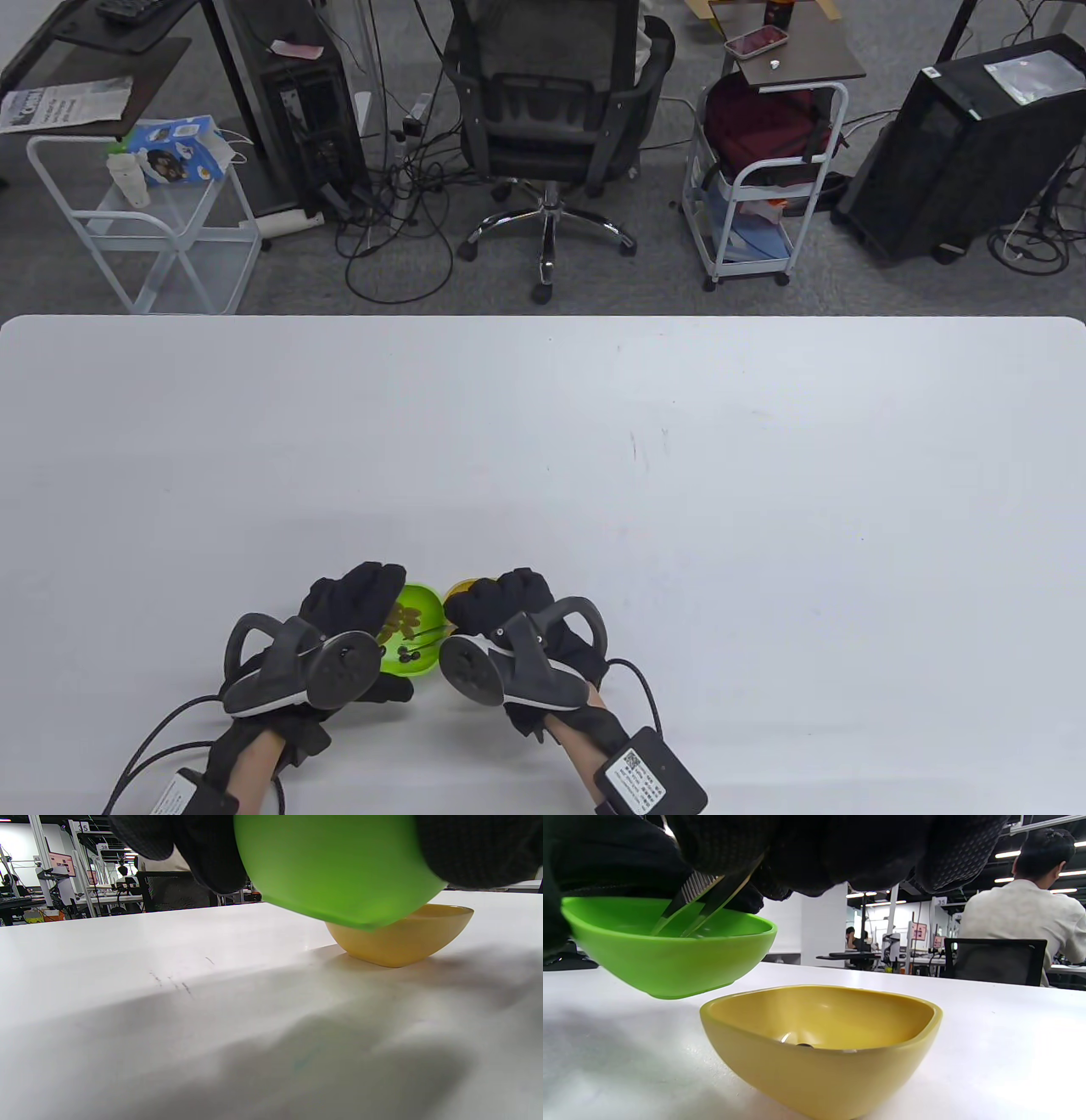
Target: Pick coffee beans with tweezers into small dish
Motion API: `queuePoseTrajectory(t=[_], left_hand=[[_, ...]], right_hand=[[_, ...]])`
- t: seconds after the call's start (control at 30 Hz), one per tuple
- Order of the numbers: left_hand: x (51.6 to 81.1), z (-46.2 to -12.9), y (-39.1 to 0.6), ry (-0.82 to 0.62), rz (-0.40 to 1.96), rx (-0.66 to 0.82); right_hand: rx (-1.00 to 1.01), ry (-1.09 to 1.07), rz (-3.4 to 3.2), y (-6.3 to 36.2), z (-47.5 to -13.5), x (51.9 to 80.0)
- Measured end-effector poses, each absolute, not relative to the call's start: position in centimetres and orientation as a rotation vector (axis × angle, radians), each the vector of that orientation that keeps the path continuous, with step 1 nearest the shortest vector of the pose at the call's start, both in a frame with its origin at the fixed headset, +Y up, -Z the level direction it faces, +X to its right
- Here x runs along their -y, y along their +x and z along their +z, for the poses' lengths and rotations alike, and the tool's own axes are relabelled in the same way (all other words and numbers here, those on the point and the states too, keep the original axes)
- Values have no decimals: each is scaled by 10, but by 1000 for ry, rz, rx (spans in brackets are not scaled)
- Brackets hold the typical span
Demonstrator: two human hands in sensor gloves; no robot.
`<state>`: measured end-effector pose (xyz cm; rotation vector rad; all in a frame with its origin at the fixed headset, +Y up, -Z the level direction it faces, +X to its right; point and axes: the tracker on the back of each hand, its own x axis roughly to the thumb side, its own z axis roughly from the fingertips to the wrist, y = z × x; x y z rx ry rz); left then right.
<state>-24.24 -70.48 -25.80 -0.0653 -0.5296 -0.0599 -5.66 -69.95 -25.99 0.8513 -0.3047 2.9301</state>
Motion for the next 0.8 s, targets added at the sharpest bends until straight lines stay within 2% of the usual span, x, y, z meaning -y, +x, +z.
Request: queuePoseTrajectory(t=[0.8], left_hand=[[705, -258, -241, -67, -59, 532]], right_hand=[[332, 909, 3070, -69, -258, 701]])
